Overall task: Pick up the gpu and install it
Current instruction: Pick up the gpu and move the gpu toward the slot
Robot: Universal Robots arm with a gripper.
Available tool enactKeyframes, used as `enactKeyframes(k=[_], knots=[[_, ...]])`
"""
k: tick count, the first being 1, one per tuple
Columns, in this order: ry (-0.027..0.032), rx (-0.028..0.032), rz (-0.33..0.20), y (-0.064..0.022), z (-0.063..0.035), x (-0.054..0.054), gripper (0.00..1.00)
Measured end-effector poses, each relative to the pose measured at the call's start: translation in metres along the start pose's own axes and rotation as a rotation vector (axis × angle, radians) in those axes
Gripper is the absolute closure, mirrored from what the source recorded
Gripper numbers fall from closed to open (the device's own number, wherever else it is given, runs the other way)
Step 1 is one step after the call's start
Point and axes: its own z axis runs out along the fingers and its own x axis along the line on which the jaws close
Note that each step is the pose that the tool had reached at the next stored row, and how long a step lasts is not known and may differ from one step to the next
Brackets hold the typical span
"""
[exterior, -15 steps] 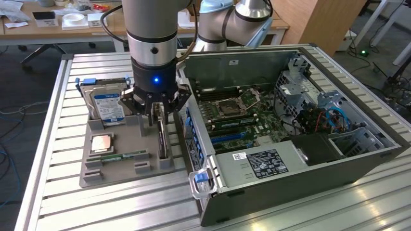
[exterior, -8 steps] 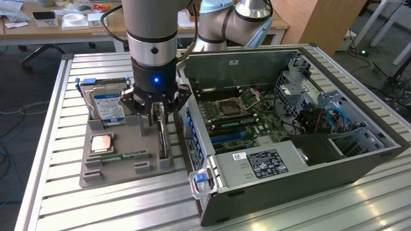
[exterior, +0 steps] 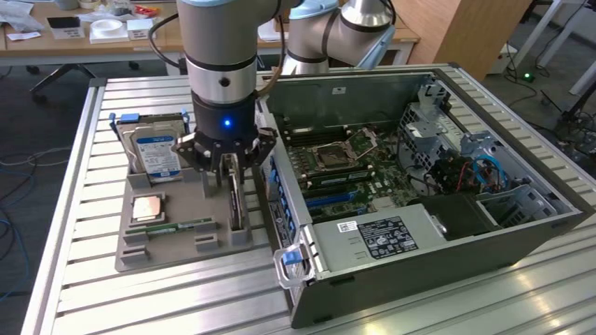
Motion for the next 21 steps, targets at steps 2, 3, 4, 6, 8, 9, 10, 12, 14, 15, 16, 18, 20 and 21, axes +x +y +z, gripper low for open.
enactKeyframes(k=[2,3,4,6,8,9,10,12,14,15,16,18,20,21], knots=[[-0.0001,0.0001,0.0,-0.0001,0.0026,0.0,0.58],[0.0,0.0002,0.0,-0.0002,0.0027,0.0,0.58],[0.0001,0.0002,0.0,-0.0002,0.0027,0.0,0.58],[-0.0001,0.0,0.0,-0.0001,0.0029,0.0,0.58],[-0.0002,-0.0002,0.0,-0.0001,0.0034,-0.001,0.58],[-0.0002,-0.0002,0.0,-0.0001,0.0037,-0.002,0.58],[-0.0001,0.0,0.0,-0.0001,0.0038,-0.002,0.58],[-0.0002,0.0,0.0,-0.0001,0.0062,-0.002,0.58],[-0.0001,0.0,0.0,-0.0003,0.0097,-0.002,0.58],[0.0,0.0,0.0,-0.0004,0.0115,-0.002,0.58],[0.0,0.0,0.0,-0.0005,0.0133,-0.002,0.58],[0.0,0.0,0.0,-0.0007,0.017,-0.002,0.58],[0.0,0.0,0.0,-0.0008,0.0206,-0.002,0.58],[0.0006,0.0005,0.0,-0.0009,0.0221,-0.002,0.58]])
